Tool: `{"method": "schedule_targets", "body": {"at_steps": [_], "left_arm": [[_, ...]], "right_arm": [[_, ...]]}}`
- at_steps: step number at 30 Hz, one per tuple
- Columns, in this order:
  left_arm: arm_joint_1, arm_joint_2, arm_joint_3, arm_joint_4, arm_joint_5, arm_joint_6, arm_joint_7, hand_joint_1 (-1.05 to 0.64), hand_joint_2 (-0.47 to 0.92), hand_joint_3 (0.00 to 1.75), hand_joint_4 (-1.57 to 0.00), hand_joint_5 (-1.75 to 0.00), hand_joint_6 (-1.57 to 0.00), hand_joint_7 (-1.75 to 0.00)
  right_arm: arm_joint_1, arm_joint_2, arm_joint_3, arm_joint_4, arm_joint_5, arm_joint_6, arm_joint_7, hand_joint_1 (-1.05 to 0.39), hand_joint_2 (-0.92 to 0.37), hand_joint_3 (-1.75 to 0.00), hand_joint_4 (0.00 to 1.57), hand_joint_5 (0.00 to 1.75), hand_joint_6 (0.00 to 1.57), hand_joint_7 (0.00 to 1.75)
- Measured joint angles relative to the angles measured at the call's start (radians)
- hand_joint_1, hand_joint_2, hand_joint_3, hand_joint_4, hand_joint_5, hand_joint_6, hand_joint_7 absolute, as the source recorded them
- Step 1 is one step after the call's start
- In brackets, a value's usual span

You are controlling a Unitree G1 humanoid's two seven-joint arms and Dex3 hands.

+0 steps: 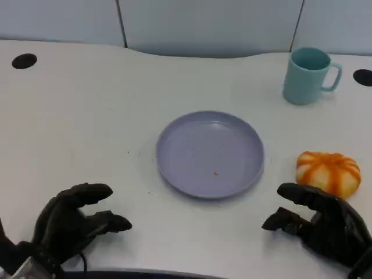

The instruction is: Grasp the bread from the table and place it into the plate.

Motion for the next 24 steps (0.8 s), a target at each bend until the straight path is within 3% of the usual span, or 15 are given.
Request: {"method": "schedule_targets", "body": {"at_steps": [24], "left_arm": [[-0.008, 0.0, 0.014, 0.019, -0.009, 0.005, -0.01, -1.05, 0.28, 0.01, -1.57, -0.19, -1.46, 0.0]], "right_arm": [[-0.002, -0.001, 0.0, -0.011, -0.002, 0.011, -0.006, -0.42, -0.89, 0.0, 0.83, 0.85, 1.08, 0.01]]}}
